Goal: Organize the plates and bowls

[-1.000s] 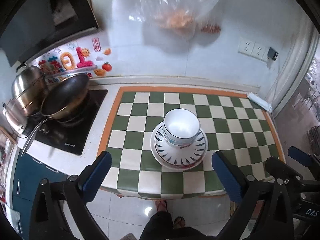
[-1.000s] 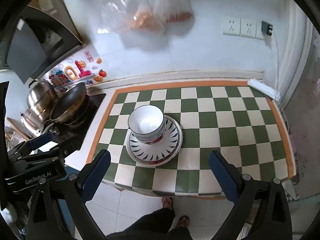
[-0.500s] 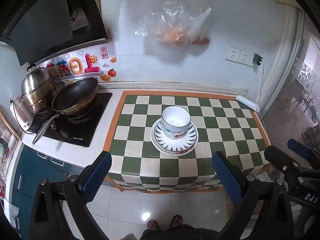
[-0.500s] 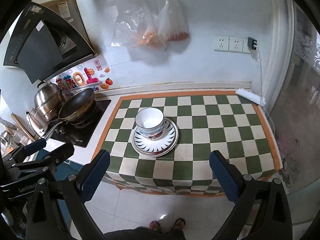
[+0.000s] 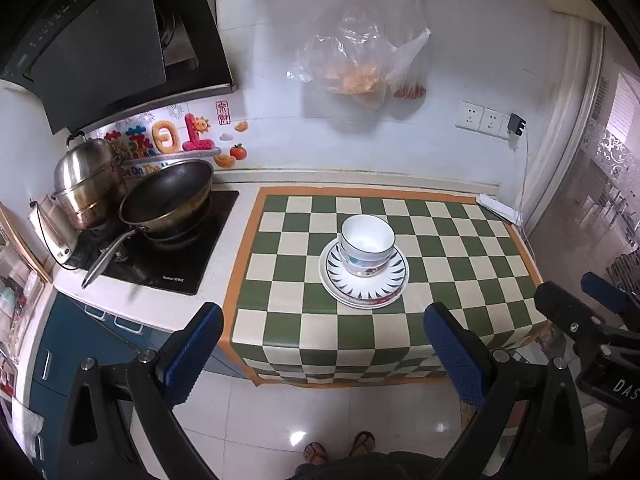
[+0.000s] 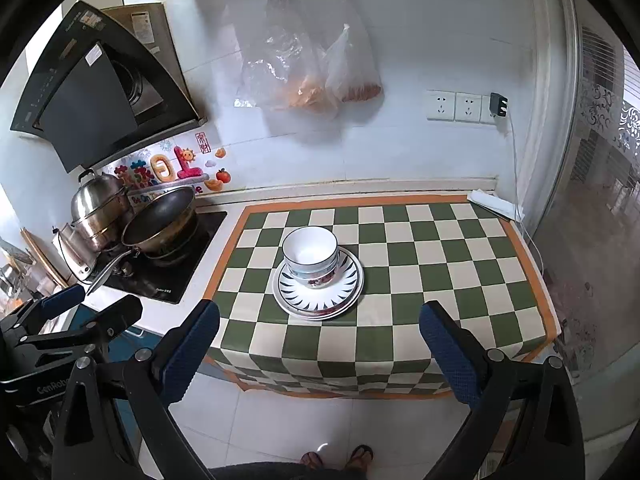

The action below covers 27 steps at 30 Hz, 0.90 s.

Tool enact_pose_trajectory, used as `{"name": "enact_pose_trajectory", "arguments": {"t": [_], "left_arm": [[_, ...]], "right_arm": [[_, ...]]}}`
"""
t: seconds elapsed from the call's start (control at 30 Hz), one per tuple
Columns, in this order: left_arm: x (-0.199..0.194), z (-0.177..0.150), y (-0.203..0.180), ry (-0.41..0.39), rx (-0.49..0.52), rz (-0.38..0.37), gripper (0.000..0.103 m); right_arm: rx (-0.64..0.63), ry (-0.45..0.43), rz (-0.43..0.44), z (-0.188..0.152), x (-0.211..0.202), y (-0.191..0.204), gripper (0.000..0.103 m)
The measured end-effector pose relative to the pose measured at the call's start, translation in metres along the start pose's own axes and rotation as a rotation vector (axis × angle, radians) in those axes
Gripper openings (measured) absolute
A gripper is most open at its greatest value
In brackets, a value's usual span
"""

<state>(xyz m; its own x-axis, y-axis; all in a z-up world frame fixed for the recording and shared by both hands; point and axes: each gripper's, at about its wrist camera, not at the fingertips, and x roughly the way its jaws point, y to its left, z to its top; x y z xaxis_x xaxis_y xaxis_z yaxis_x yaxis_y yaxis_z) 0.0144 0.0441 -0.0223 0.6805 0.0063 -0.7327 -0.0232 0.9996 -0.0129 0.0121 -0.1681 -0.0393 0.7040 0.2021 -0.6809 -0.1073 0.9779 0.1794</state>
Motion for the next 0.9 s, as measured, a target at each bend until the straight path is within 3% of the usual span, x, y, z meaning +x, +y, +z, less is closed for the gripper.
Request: {"name": "enact_pose_trajectory", "arguments": {"t": [0.9], "left_arm": [[-0.002,-0.003,0.007,0.003,-0.015,-0.009,0.103]], "right_arm": [[-0.004,0.013,-0.009,-0.003,0.012,-0.002,0.102]]}}
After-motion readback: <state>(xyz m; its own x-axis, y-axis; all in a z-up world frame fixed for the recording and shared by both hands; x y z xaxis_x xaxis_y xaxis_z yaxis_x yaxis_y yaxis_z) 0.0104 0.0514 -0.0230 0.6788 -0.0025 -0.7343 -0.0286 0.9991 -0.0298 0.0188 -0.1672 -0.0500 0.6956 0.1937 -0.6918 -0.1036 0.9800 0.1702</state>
